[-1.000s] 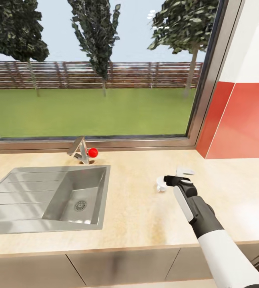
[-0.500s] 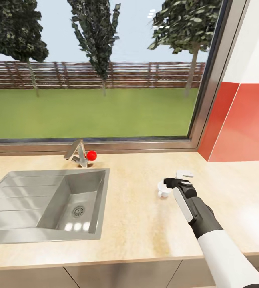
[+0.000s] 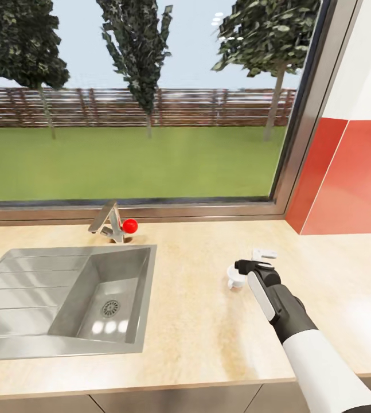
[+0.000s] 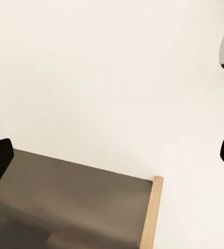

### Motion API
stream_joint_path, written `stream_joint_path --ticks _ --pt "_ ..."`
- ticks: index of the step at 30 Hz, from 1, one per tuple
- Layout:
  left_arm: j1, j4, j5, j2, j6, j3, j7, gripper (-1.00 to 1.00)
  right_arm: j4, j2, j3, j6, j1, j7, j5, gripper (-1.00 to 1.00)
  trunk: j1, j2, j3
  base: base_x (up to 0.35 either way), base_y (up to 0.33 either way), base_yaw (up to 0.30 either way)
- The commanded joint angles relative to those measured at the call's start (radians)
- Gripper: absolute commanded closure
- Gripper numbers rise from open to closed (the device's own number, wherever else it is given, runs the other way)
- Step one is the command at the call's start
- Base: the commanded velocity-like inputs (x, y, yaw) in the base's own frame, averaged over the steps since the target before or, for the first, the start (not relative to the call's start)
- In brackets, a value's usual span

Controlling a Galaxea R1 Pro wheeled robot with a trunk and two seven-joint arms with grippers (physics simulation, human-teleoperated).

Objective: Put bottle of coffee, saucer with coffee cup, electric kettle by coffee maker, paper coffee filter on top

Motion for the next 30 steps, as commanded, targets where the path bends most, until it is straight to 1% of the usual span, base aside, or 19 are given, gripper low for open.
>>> stream_joint_path --ticks 1,30 --pt "0.000 -0.002 -0.008 -0.001 0.004 0.006 0.000 -1.00 0.000 -0.001 0.002 0.003 -0.001 -0.009 -0.008 -1.00 0.001 -0.002 -0.002 0.009 0.000 0.000" --pt "0.000 -0.002 -0.009 0.001 0.003 0.007 0.000 -1.00 0.019 0.000 0.003 0.003 -0.001 -0.009 -0.008 -1.00 0.001 -0.002 -0.002 -0.012 0.000 0.000"
